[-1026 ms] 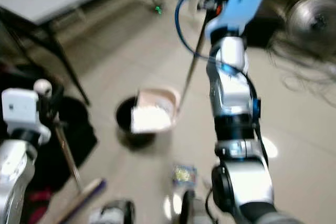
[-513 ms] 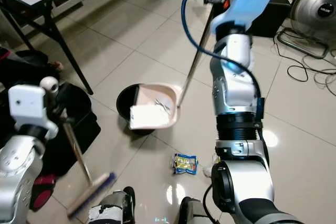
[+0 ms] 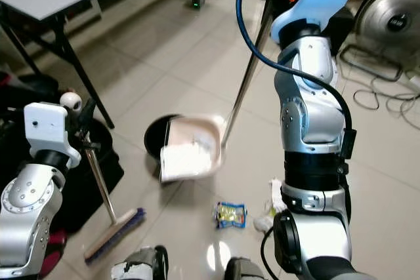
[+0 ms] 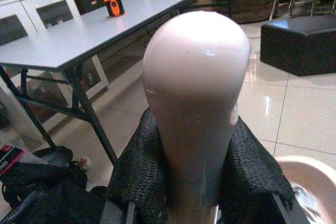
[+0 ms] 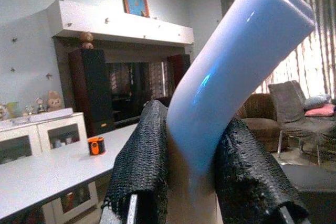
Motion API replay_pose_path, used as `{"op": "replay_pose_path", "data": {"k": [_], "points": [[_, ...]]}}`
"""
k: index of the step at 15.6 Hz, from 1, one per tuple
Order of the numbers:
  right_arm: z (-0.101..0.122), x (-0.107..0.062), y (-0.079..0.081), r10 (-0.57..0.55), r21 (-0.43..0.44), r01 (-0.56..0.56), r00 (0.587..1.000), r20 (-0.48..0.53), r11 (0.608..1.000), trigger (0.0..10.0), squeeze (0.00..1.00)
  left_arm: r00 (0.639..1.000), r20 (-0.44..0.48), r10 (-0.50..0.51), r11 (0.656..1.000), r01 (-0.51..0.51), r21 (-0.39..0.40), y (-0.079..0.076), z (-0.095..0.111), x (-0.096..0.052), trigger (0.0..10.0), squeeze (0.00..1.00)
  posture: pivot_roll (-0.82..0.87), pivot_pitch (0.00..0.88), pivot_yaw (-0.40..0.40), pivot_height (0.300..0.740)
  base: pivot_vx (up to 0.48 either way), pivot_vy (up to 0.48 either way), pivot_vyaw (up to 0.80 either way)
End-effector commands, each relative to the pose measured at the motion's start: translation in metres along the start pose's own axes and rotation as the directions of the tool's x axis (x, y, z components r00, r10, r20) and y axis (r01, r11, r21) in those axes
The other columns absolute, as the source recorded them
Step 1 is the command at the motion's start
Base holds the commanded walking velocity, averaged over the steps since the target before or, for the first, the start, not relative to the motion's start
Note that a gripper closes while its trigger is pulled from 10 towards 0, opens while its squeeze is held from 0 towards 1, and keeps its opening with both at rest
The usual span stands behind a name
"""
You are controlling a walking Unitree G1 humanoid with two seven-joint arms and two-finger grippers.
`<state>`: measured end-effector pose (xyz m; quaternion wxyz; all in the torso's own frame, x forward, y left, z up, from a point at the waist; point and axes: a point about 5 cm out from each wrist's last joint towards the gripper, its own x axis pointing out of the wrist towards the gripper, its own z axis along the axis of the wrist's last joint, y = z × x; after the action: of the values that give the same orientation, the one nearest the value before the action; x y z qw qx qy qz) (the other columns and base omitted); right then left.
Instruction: Sweep floor
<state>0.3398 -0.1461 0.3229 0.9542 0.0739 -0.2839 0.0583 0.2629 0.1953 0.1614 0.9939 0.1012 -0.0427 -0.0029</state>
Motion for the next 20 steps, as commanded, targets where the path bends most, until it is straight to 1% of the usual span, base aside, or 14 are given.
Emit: {"op": "replay_pose_path", "data": {"k": [1, 3, 5, 7, 11, 18, 20], "points": [[0.018, 0.0, 0.001, 0.022, -0.014, -0.021, 0.997, 0.069, 1.0, 10.0, 0.0, 0.999, 0.039, 0.008, 1.0, -0.008, 0.017, 0.0, 0.006, 0.003, 10.0, 0.0, 0.0, 0.032, 0.028, 0.74, 0.33, 0.0, 0.0], [0.019, -0.001, 0.0, 0.024, -0.041, -0.022, 0.998, 0.051, 0.999, 10.0, 0.0, 0.999, 0.047, 0.003, 1.0, -0.004, 0.018, -0.001, 0.006, 0.007, 10.0, 0.0, 0.0, 0.02, 0.033, 0.74, 0.386, 0.0, 0.22], [0.02, -0.002, -0.001, 0.018, -0.043, -0.017, 0.999, 0.033, 0.999, 10.0, 0.0, 0.999, 0.051, 0.0, 1.0, -0.001, 0.023, -0.001, 0.006, 0.01, 10.0, 0.0, 0.0, 0.012, 0.032, 0.74, 0.409, 0.0, 0.59], [0.02, -0.001, -0.001, 0.015, -0.039, -0.014, 0.999, 0.036, 0.999, 10.0, 0.0, 0.999, 0.054, 0.004, 1.0, -0.005, 0.022, -0.001, 0.006, 0.013, 10.0, 0.0, 0.0, 0.007, 0.036, 0.74, 0.416, 0.0, 0.74], [0.021, -0.001, -0.005, 0.001, -0.017, 0.0, 0.999, 0.042, 1.0, 10.0, 0.0, 0.998, 0.058, 0.001, 1.0, -0.003, 0.023, -0.002, 0.005, 0.015, 10.0, 0.0, 0.0, 0.001, 0.04, 0.74, 0.416, 0.0, 0.0], [0.026, -0.004, -0.016, -0.045, -0.033, 0.047, 0.997, 0.056, 0.998, 10.0, 0.0, 0.998, 0.067, -0.01, 1.0, 0.008, 0.03, -0.003, 0.005, 0.018, 10.0, 0.0, -0.01, 0.0, 0.051, 0.74, 0.414, 0.0, 0.0], [0.026, -0.004, -0.019, -0.056, -0.04, 0.059, 0.997, 0.058, 0.997, 10.0, 0.0, 0.998, 0.055, -0.012, 1.0, 0.011, 0.018, -0.003, 0.004, 0.019, 10.0, 0.0, 0.0, 0.006, 0.051, 0.74, 0.0, 0.0, 0.0]]}}
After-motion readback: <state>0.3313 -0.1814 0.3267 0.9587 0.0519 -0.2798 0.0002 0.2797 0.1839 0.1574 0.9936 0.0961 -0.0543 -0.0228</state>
